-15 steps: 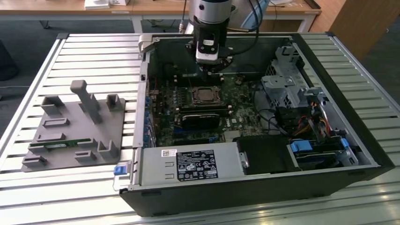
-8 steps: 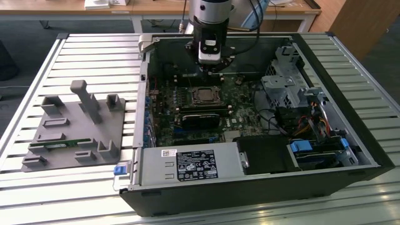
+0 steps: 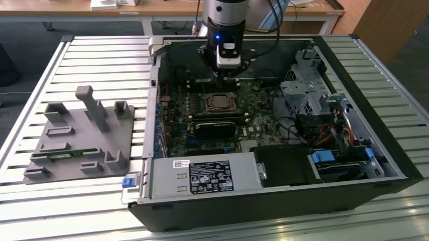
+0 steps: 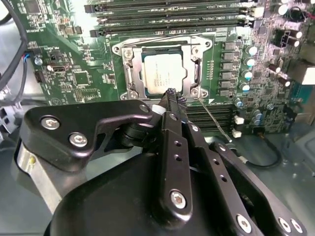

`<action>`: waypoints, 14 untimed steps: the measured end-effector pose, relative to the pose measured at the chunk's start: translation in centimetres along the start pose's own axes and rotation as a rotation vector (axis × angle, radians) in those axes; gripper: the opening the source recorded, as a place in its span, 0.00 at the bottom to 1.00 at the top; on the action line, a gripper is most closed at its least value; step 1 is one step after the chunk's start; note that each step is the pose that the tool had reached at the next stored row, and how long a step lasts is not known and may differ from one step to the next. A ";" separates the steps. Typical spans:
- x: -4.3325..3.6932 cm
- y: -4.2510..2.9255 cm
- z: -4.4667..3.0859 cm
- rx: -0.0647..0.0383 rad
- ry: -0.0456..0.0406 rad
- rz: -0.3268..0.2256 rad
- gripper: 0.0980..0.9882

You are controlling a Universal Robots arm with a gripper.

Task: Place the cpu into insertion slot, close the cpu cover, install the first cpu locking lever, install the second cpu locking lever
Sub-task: 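Install the first cpu locking lever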

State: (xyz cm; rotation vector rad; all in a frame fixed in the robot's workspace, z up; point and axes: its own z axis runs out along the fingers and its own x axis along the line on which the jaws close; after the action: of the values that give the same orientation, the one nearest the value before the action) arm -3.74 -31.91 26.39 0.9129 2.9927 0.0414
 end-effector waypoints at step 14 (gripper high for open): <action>0.00 0.00 0.01 0.000 0.0033 -0.116 0.01</action>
State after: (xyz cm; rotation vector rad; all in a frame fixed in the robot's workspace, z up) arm -3.74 -31.91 26.38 0.7386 3.0420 0.0424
